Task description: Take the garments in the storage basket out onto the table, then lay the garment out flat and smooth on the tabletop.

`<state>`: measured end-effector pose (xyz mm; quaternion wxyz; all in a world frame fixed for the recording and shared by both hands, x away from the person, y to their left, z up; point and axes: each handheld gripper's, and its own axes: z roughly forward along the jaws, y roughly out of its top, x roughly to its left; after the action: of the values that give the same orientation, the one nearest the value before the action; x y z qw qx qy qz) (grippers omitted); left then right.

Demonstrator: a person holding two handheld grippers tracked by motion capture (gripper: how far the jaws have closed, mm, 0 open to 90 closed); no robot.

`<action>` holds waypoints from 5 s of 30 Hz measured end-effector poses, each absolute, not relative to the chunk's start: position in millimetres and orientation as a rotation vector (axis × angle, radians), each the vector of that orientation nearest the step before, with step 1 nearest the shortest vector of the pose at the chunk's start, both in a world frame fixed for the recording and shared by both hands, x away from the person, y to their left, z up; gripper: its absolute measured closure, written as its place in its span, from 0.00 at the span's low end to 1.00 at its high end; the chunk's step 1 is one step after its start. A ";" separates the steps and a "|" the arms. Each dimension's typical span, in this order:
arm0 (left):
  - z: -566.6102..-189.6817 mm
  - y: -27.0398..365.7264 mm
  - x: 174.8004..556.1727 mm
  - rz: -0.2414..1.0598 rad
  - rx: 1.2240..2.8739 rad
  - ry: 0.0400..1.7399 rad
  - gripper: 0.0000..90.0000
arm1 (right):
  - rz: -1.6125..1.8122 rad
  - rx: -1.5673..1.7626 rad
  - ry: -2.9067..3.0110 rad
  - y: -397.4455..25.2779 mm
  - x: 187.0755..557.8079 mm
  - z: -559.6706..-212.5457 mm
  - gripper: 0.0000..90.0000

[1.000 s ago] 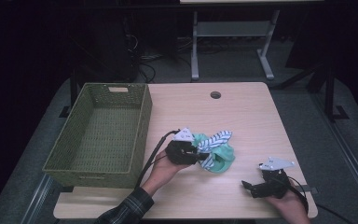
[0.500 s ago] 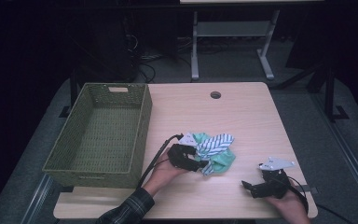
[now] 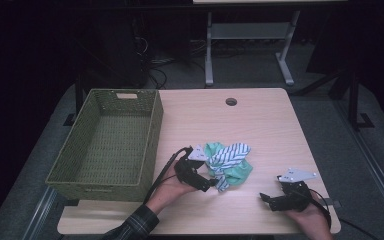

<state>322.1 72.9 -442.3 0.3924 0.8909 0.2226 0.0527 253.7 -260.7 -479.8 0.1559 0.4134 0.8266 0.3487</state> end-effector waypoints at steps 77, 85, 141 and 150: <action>-478.2 106.4 300.0 0.266 2.267 0.632 0.14 | 1.284 0.716 2.661 -141.9 321.3 -414.9 0.60; -478.2 106.4 299.9 0.266 2.266 0.634 0.14 | 1.162 0.719 2.708 -135.1 325.0 -430.0 0.72; -478.0 106.3 299.9 0.264 2.266 0.635 0.14 | 1.159 1.127 2.299 -248.3 400.1 -408.6 0.74; -478.3 106.4 300.0 0.268 2.265 0.631 0.14 | 1.220 1.057 2.341 -240.1 374.8 -397.2 0.79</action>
<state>300.0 106.4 -478.3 0.3779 0.8861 0.2470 0.1050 374.8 -240.1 -397.2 0.1486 0.3677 0.8141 0.4243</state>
